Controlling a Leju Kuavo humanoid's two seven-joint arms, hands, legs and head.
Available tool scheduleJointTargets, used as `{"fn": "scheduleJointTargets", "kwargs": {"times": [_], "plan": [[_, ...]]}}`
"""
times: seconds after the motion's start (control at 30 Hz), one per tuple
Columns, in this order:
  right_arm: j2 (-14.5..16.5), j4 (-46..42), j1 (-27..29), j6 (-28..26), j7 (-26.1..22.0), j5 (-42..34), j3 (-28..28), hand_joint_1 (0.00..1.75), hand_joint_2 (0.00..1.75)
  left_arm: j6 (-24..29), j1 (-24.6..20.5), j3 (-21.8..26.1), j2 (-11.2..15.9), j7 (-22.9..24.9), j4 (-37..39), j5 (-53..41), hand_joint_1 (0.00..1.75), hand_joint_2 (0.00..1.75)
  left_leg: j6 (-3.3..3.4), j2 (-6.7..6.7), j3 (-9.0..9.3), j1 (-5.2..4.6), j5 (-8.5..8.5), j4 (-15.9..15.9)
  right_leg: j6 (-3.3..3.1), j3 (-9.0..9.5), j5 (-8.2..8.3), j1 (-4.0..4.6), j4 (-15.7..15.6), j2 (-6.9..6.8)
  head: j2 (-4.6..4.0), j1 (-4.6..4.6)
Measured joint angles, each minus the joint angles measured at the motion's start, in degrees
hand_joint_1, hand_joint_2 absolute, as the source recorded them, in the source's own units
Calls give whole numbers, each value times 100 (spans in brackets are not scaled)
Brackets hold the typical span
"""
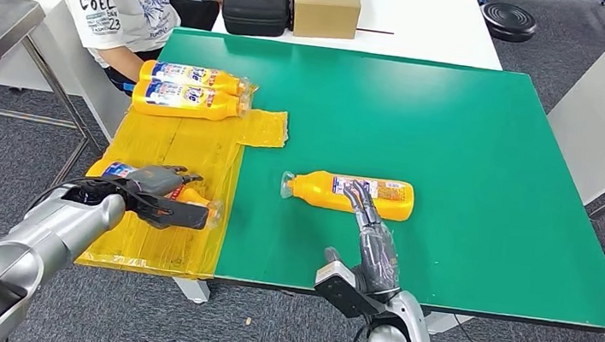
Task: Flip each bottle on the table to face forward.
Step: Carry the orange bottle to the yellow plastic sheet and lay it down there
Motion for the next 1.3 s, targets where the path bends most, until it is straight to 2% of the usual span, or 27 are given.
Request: {"fn": "scheduleJointTargets", "kwargs": {"times": [0.93,1.3], "plan": [[-5,117,-78,-1,-81,-85,0,0,0,156,-48,48,131,-309,-134,226,0,175,0,1,-24,1,1,1,1,-25,0,1,2,0,0,1],[-17,175,-135,-1,-105,-174,0,0,0,-50,-123,-8,226,-515,-290,175,0,175,0,2,-27,1,1,1,1,-29,0,1,2,0,0,1]]}}
